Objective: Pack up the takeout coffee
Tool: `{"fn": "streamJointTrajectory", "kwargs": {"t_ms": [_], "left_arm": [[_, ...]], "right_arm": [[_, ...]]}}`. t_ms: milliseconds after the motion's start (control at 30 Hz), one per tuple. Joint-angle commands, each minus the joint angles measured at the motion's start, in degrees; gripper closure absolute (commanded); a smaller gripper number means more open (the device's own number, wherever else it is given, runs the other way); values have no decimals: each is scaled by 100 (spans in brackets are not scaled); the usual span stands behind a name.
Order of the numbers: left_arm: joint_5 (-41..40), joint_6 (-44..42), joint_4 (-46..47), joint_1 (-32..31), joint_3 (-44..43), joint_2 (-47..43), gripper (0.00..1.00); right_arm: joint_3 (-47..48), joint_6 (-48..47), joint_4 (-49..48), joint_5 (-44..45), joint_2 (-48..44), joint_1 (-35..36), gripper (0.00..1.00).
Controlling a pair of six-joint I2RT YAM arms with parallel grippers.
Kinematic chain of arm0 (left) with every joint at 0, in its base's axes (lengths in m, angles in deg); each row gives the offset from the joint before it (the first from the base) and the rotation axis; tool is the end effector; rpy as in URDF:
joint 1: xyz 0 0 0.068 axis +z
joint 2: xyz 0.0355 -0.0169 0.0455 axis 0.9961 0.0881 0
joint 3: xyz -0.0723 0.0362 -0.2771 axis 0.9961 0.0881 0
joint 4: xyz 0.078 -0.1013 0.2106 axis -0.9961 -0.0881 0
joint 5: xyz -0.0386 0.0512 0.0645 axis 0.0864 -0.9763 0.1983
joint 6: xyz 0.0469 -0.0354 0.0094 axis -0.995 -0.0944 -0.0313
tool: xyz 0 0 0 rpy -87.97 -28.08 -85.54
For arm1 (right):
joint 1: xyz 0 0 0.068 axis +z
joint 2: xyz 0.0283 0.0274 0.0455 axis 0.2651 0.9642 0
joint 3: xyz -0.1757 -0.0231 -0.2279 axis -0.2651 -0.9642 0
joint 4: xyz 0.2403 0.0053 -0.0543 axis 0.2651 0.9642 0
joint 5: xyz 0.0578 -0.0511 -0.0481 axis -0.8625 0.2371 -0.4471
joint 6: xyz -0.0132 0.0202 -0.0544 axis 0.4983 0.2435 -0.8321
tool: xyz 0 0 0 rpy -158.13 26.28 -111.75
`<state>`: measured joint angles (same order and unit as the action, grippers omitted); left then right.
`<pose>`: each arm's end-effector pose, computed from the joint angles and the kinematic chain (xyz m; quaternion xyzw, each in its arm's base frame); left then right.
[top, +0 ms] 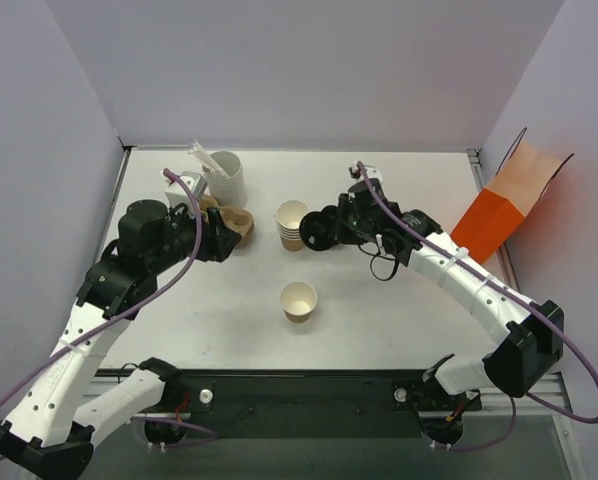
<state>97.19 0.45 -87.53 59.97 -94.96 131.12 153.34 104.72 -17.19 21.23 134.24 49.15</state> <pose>0.1410 -0.0734 0.3898 0.1006 0.8228 -0.2604 0.4952 0.2582 0.1728 0.3598 -0.0190 0.8531 0.2827 0.4381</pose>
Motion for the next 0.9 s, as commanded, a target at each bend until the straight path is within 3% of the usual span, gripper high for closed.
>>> {"fn": "streamJointTrajectory", "kwargs": {"t_ms": [0,200,300,867], "left_arm": [[-153,-251,-94,-314,-887,536,37],[-1197,-822,28,-1578,-1451,1275,39],[-1525,-954,344,-1844,-1259,1390,40],[-1631,-761,1092,-2064,-713,1811,40]], "right_arm": [[-78,-55,393,697,-268,602,90],[142,59,542,961,-190,1166,90],[195,68,543,979,-120,1262,90],[405,130,534,1154,-40,1553,90]]}}
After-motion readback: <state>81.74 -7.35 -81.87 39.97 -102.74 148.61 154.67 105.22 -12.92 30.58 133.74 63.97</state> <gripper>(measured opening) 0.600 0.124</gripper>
